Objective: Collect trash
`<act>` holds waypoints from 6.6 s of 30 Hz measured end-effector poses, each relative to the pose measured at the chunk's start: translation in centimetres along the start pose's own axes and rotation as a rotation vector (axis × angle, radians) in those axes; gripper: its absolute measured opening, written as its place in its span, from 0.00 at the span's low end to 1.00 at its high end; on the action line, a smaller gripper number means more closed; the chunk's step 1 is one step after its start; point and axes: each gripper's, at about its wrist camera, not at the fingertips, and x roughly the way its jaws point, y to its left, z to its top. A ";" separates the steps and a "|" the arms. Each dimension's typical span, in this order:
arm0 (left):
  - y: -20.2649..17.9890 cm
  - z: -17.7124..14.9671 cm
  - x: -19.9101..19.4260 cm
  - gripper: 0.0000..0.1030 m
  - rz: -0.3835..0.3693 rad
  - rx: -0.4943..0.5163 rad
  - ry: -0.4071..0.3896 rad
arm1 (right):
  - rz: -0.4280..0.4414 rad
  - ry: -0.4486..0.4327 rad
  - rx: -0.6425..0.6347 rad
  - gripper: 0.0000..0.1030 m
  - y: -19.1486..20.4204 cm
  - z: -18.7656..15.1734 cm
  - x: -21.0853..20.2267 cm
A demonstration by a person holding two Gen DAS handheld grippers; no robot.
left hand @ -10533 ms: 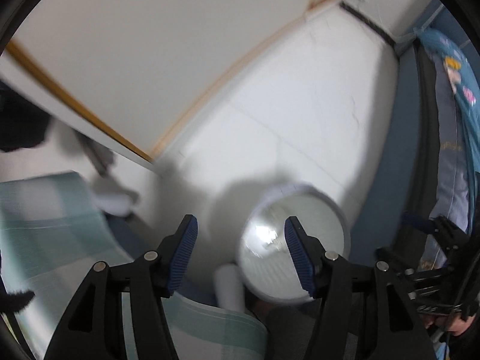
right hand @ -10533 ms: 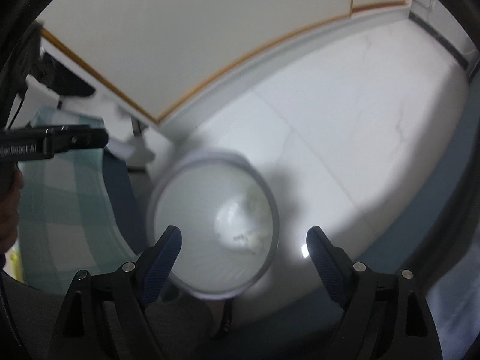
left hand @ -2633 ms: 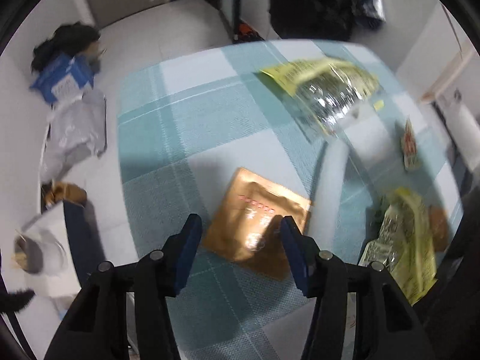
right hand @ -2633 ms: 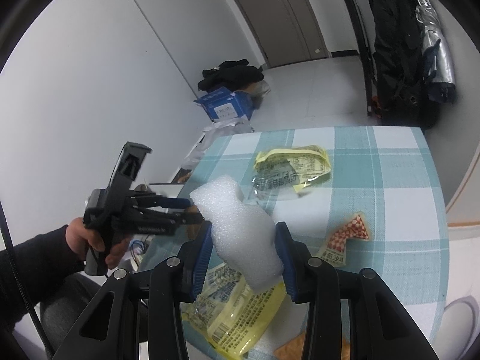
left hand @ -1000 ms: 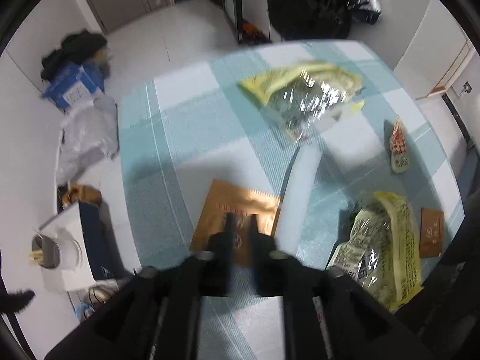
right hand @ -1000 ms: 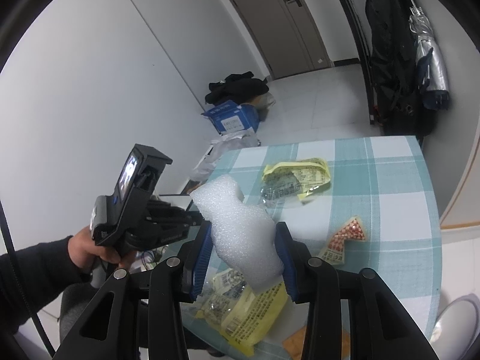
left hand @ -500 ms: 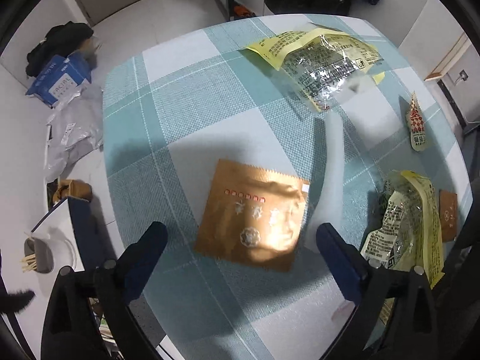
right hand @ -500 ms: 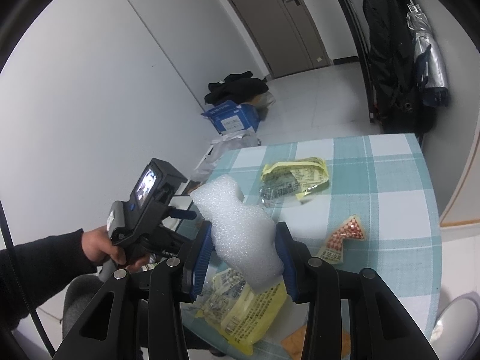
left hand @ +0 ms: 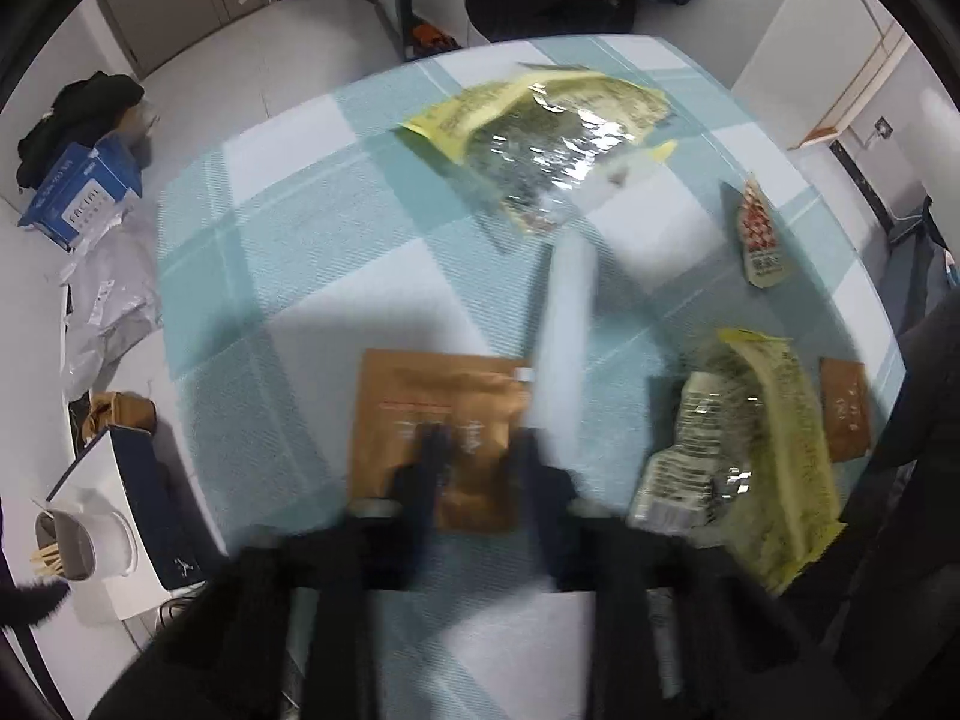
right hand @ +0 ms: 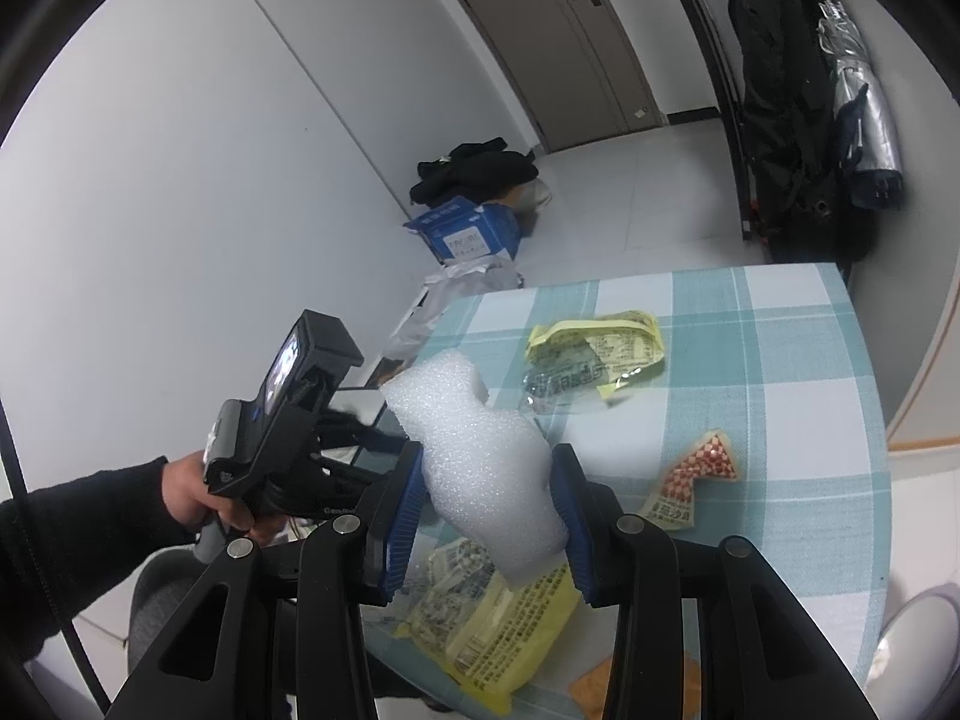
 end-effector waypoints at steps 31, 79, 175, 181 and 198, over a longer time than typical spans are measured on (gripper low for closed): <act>5.3 0.0 0.7 0.61 0.067 -0.091 0.009 | 0.016 0.002 0.027 0.40 -1.3 -0.4 0.0; 2.9 -2.3 -4.4 0.00 -0.050 -0.331 -0.083 | 0.079 -0.021 0.036 0.40 -0.9 0.1 -0.5; -29.4 16.4 -14.9 0.00 -0.484 0.220 -0.353 | -0.382 -0.467 0.324 0.39 -16.7 -1.9 -32.7; -34.3 18.0 -8.8 0.00 -0.466 0.331 -0.195 | -0.445 -0.413 0.481 0.40 -23.1 -7.2 -32.8; -40.5 18.2 5.4 0.00 -0.365 0.546 0.211 | -0.439 -0.164 0.770 0.39 -34.0 -18.1 -24.6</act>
